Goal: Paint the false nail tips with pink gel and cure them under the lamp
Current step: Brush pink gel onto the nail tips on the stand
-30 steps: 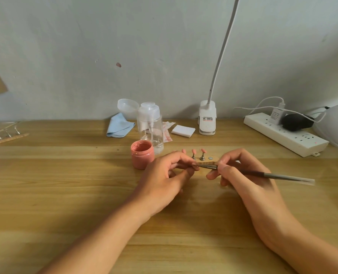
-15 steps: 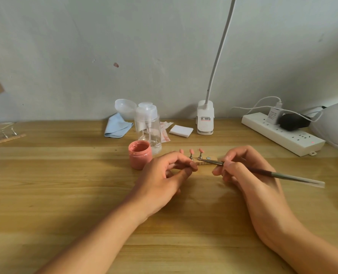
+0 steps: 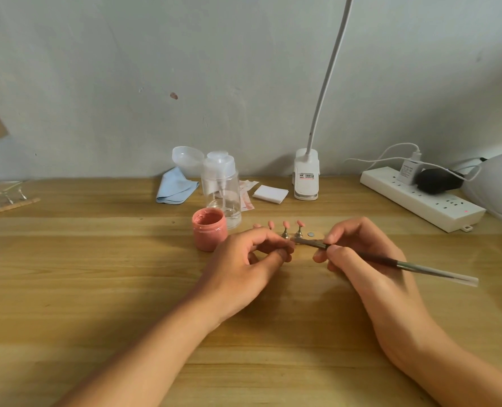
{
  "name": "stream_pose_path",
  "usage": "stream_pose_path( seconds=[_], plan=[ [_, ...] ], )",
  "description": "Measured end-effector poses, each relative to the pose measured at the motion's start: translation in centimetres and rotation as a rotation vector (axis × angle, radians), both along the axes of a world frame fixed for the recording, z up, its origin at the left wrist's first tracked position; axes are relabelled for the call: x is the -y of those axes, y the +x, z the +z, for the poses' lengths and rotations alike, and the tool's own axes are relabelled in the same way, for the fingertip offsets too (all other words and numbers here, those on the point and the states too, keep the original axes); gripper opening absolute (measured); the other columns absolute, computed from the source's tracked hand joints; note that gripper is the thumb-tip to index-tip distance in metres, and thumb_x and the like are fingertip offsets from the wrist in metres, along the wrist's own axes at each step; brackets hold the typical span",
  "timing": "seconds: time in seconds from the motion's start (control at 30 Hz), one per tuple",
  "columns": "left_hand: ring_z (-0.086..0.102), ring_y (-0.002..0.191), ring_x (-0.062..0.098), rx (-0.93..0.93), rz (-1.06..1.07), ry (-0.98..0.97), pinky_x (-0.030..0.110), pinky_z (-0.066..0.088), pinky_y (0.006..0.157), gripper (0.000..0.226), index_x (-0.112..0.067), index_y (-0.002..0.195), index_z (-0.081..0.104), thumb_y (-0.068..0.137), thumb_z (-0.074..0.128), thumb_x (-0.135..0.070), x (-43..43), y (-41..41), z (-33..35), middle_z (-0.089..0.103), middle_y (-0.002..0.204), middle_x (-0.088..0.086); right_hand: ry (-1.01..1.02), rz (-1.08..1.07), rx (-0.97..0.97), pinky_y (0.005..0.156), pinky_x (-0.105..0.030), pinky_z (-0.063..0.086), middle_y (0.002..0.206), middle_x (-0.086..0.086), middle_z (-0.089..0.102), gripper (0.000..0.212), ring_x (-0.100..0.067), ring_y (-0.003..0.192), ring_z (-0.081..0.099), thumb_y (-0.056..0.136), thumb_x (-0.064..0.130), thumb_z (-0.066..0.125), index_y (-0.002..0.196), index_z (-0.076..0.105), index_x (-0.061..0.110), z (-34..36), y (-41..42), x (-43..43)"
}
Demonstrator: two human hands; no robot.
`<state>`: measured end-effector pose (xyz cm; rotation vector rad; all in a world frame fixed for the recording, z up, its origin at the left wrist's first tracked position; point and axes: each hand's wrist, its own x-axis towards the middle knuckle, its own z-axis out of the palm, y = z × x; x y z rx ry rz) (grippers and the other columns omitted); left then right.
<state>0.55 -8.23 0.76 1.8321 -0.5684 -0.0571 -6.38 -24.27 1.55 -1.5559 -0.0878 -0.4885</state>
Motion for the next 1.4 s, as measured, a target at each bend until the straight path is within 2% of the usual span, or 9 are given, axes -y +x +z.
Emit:
stream_pose_path(
  seconds=[0.2,0.47,0.63,0.77,0.93,1.03,1.13,1.23,1.4],
  plan=[
    [0.065,0.100,0.018,-0.001,0.035,0.028,0.047,0.048,0.095,0.022,-0.029,0.086,0.075,0.091,0.067,-0.009,0.13,0.02,-0.03,0.076,0.091,-0.005,-0.040,-0.019,-0.004,0.062,-0.021,0.042,0.075,-0.012,0.067,0.012,-0.014,0.074,0.060,0.085,-0.005,0.057,0.084,0.060,0.006,-0.06,0.12,-0.11],
    [0.067,0.099,0.021,-0.001,0.046,0.046,0.052,0.047,0.096,0.021,-0.031,0.088,0.076,0.092,0.067,-0.013,0.09,0.18,-0.13,0.075,0.091,-0.006,-0.058,-0.035,-0.003,0.070,-0.032,0.041,0.074,-0.012,0.066,0.014,-0.013,0.074,0.061,0.085,-0.008,0.056,0.084,0.060,0.005,0.12,0.06,-0.16],
    [0.067,0.098,0.025,0.001,0.050,0.043,0.054,0.047,0.095,0.020,-0.031,0.087,0.076,0.092,0.067,-0.014,0.03,0.20,-0.26,0.075,0.090,-0.006,-0.048,-0.043,0.005,0.069,-0.037,0.037,0.076,-0.020,0.060,0.006,-0.025,0.072,0.052,0.081,0.002,0.064,0.082,0.059,0.003,0.16,-0.02,-0.29],
    [0.068,0.097,0.017,0.011,0.044,0.042,0.051,0.048,0.096,0.022,-0.032,0.086,0.075,0.093,0.066,-0.013,0.05,0.19,-0.18,0.076,0.087,-0.009,-0.043,-0.065,0.009,0.070,-0.039,0.039,0.075,-0.019,0.061,0.008,-0.026,0.074,0.055,0.081,-0.002,0.062,0.081,0.059,0.006,0.13,-0.09,-0.13],
    [0.068,0.098,0.016,0.003,0.042,0.037,0.051,0.048,0.097,0.021,-0.031,0.086,0.075,0.093,0.066,-0.014,0.07,0.29,-0.25,0.076,0.088,-0.010,-0.077,-0.056,0.004,0.068,-0.037,0.039,0.076,-0.017,0.064,0.011,-0.032,0.073,0.056,0.082,-0.004,0.059,0.082,0.060,0.006,-0.05,0.05,-0.16],
    [0.068,0.097,0.013,-0.003,0.029,0.030,0.049,0.049,0.097,0.024,-0.032,0.087,0.074,0.093,0.065,-0.011,0.10,0.19,-0.22,0.076,0.087,-0.010,-0.029,-0.057,0.000,0.067,-0.025,0.044,0.072,-0.007,0.067,0.019,-0.014,0.071,0.059,0.085,-0.005,0.056,0.079,0.060,0.012,-0.15,0.06,0.02],
    [0.069,0.096,0.007,-0.009,0.021,0.029,0.040,0.051,0.096,0.023,-0.031,0.089,0.074,0.094,0.064,-0.010,0.07,0.15,-0.21,0.076,0.088,-0.011,-0.019,-0.035,-0.014,0.063,-0.016,0.045,0.073,-0.009,0.068,0.022,-0.008,0.071,0.062,0.087,-0.006,0.055,0.078,0.060,0.013,-0.22,0.05,0.09],
    [0.069,0.094,0.003,-0.015,0.008,0.017,0.031,0.050,0.093,0.021,-0.027,0.091,0.074,0.094,0.064,-0.008,-0.03,0.09,-0.11,0.076,0.088,-0.009,-0.017,-0.030,-0.007,0.063,-0.016,0.046,0.072,-0.008,0.068,0.023,-0.009,0.072,0.063,0.088,-0.006,0.055,0.078,0.061,0.014,-0.30,0.05,0.11],
    [0.068,0.096,0.002,-0.023,-0.002,0.024,0.033,0.049,0.096,0.022,-0.031,0.090,0.073,0.094,0.064,-0.011,-0.06,0.07,-0.03,0.076,0.089,-0.010,-0.001,-0.024,0.009,0.064,-0.017,0.046,0.071,-0.006,0.068,0.022,-0.010,0.071,0.063,0.087,-0.006,0.054,0.079,0.060,0.013,-0.25,0.02,0.14]
  ],
)
